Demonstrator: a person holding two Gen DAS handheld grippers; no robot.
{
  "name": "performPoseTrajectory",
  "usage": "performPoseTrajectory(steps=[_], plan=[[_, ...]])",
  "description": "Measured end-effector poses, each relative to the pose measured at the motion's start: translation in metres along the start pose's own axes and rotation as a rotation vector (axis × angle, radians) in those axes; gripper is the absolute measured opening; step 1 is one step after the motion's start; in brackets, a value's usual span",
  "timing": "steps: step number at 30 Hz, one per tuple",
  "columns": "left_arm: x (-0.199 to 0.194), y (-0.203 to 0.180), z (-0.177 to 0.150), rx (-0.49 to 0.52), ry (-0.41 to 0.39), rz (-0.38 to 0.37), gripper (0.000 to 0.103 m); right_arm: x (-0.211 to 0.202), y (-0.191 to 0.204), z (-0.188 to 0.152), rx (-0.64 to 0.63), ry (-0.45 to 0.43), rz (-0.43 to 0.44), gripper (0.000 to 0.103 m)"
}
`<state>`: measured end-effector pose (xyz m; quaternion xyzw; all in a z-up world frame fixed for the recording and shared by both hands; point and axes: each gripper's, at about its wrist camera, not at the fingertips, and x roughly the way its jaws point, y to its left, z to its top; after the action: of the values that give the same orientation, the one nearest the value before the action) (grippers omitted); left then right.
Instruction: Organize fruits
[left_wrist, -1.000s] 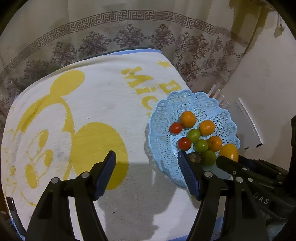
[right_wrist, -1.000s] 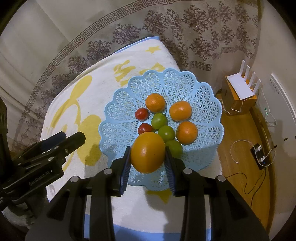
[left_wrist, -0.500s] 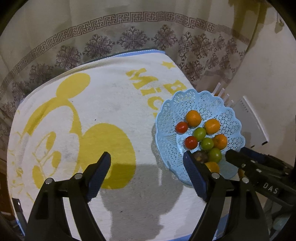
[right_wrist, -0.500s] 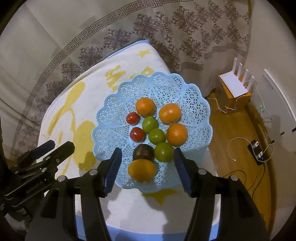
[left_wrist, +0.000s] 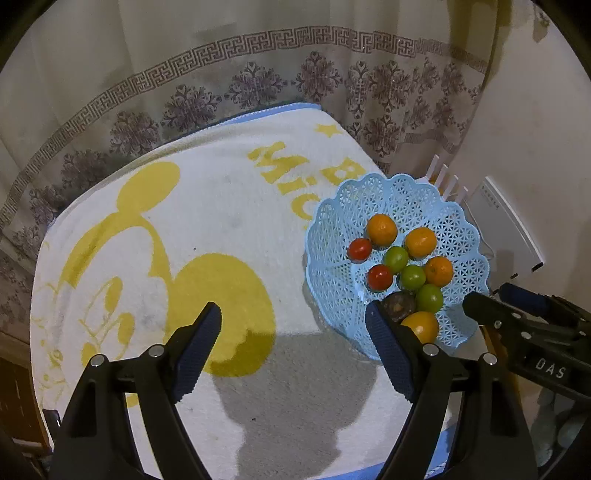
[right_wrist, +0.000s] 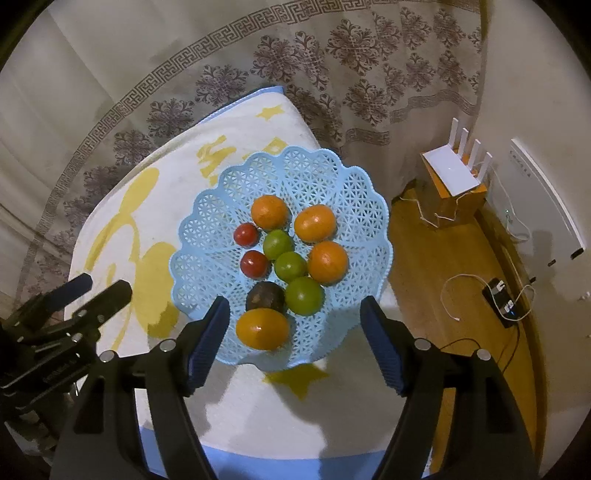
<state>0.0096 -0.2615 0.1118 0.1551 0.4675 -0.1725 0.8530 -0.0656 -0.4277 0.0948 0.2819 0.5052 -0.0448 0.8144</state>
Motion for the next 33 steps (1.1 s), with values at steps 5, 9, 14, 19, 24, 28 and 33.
performPoseTrajectory(steps=[5, 9, 14, 19, 24, 28, 33], plan=[[-0.006, -0.001, -0.001, 0.003, -0.016, 0.007, 0.080, -0.006, 0.003, -0.002, -0.019, -0.021, -0.017, 0.078], [-0.013, -0.004, -0.003, 0.013, -0.032, 0.006, 0.080, -0.011, 0.006, -0.004, -0.034, -0.040, -0.029, 0.086], [-0.024, -0.009, -0.005, 0.029, -0.057, 0.007, 0.080, -0.018, 0.006, -0.008, -0.041, -0.064, -0.033, 0.095], [-0.033, -0.012, -0.009, 0.032, -0.067, -0.006, 0.080, -0.024, 0.006, -0.014, -0.058, -0.082, -0.031, 0.100], [-0.042, -0.014, -0.013, 0.038, -0.086, -0.021, 0.080, -0.027, 0.008, -0.022, -0.101, -0.094, -0.079, 0.100], [-0.047, -0.016, -0.015, 0.043, -0.097, -0.020, 0.080, -0.033, 0.009, -0.026, -0.124, -0.115, -0.109, 0.100], [-0.054, -0.017, -0.019, 0.048, -0.110, -0.016, 0.080, -0.040, 0.010, -0.028, -0.137, -0.148, -0.130, 0.100]])
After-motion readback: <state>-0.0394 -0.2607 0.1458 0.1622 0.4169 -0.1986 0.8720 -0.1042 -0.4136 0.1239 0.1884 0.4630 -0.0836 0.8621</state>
